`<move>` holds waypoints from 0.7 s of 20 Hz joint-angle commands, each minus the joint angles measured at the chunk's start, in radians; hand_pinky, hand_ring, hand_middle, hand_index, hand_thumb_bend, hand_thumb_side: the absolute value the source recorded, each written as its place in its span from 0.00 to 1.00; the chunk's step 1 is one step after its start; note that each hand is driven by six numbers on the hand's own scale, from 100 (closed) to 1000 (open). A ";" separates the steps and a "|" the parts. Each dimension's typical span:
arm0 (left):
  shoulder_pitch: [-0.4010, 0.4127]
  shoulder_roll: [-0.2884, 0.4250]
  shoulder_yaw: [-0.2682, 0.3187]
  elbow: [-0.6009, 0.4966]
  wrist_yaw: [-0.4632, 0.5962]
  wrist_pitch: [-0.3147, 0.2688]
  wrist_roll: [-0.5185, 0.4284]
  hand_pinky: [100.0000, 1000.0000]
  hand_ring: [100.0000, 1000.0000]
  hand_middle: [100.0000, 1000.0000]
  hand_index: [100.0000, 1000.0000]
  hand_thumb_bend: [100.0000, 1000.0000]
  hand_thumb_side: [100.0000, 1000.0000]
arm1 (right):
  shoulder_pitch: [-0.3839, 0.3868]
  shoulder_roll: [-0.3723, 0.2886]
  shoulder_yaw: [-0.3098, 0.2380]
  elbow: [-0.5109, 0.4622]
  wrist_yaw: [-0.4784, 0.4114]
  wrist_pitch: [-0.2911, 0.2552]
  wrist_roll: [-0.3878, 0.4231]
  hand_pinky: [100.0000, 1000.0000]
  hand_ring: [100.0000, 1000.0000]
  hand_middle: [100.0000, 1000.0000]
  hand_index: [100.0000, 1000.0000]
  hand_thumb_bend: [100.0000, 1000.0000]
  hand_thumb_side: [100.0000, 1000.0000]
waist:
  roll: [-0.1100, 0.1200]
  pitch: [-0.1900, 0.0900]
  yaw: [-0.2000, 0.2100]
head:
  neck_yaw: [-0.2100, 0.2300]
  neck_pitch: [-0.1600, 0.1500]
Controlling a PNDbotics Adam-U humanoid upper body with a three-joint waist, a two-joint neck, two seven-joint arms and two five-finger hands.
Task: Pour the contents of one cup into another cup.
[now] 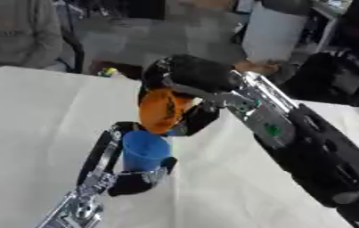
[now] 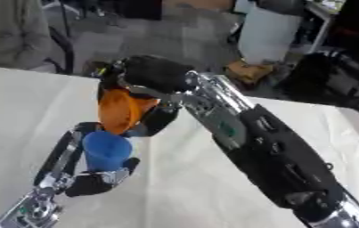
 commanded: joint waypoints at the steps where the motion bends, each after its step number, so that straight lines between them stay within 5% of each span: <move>1: -0.014 -0.003 0.013 -0.013 0.005 -0.002 0.005 0.00 0.00 0.00 0.28 0.28 0.00 | -0.017 -0.026 -0.005 -0.016 0.040 -0.016 -0.009 0.20 0.26 0.36 0.54 0.20 0.00 | 0.007 -0.017 -0.001 | 0.002 -0.011; 14: -0.015 -0.004 0.007 -0.015 0.003 0.002 0.000 0.00 0.00 0.00 0.28 0.28 0.00 | -0.028 -0.028 -0.002 -0.007 0.200 -0.073 -0.050 0.29 0.29 0.39 0.55 0.20 0.00 | 0.004 -0.020 0.000 | 0.002 -0.013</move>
